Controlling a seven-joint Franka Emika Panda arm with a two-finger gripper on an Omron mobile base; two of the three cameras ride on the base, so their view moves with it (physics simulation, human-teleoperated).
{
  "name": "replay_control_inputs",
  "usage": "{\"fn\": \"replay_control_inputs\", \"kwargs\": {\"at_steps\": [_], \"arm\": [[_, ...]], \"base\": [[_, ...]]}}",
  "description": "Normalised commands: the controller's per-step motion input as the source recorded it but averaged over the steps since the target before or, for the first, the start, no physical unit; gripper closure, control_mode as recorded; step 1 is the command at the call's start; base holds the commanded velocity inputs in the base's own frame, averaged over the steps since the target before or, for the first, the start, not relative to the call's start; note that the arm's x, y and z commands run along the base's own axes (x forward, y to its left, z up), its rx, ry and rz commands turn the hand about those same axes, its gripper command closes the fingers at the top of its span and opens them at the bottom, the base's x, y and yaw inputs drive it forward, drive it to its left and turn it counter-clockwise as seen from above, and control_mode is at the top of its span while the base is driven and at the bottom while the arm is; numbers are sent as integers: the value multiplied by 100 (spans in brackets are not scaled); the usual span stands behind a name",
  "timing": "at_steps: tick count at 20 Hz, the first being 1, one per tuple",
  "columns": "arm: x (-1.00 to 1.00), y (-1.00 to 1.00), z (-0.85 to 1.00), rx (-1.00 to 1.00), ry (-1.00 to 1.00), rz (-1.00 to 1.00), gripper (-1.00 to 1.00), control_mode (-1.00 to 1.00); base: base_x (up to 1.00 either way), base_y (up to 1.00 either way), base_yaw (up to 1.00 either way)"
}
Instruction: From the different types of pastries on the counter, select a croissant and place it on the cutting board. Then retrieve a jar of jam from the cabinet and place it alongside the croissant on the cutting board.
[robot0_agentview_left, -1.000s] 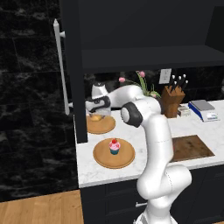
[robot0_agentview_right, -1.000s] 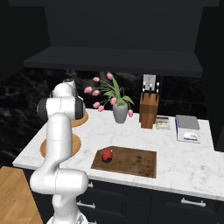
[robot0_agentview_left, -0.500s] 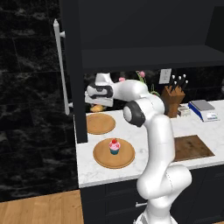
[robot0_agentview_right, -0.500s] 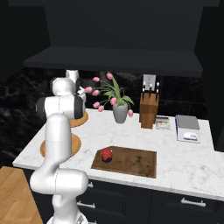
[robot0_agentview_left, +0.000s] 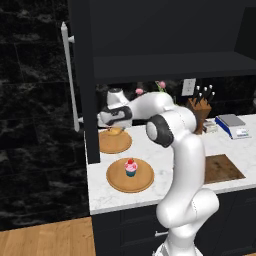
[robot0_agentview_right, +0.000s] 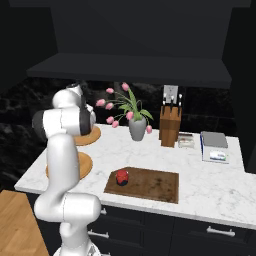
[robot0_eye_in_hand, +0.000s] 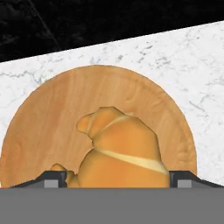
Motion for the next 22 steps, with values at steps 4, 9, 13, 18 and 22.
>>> {"fn": "replay_control_inputs", "kwargs": {"at_steps": [4, 9, 13, 18, 22], "arm": [[-100, -10, -43, -8, -20, 4, 100, -100], [-1, -47, 19, 1, 0, 3, 100, -100], [5, -91, 100, 6, 4, 18, 100, -100], [-1, -19, 15, 1, 0, 4, 100, -100], [-50, -80, -6, -2, -6, 4, 100, -100]], "base": [[0, 0, 0], [0, 0, 0], [0, 0, 0], [0, 0, 0], [0, 0, 0]]}}
